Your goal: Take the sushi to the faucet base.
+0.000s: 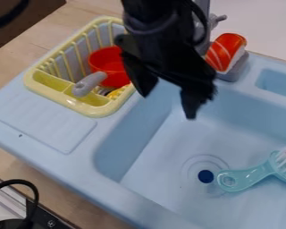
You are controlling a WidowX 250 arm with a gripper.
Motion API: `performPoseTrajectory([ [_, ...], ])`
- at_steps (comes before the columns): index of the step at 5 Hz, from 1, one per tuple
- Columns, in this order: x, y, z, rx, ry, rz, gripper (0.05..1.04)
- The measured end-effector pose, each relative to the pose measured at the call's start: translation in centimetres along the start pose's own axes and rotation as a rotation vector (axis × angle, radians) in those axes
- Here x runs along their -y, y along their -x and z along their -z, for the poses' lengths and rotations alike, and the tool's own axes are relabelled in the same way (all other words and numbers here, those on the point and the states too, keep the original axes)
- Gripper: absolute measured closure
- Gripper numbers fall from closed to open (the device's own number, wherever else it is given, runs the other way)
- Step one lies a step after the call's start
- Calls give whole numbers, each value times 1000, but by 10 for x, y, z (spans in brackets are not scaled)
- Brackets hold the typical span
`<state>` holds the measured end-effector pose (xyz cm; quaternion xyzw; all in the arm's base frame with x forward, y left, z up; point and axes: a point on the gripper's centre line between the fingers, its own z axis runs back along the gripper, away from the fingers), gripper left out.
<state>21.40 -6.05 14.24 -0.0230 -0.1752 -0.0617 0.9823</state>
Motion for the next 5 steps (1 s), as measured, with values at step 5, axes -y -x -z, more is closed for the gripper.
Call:
performPoseTrajectory([
  [5,-88,45,-32,-27,-239,-282,85],
])
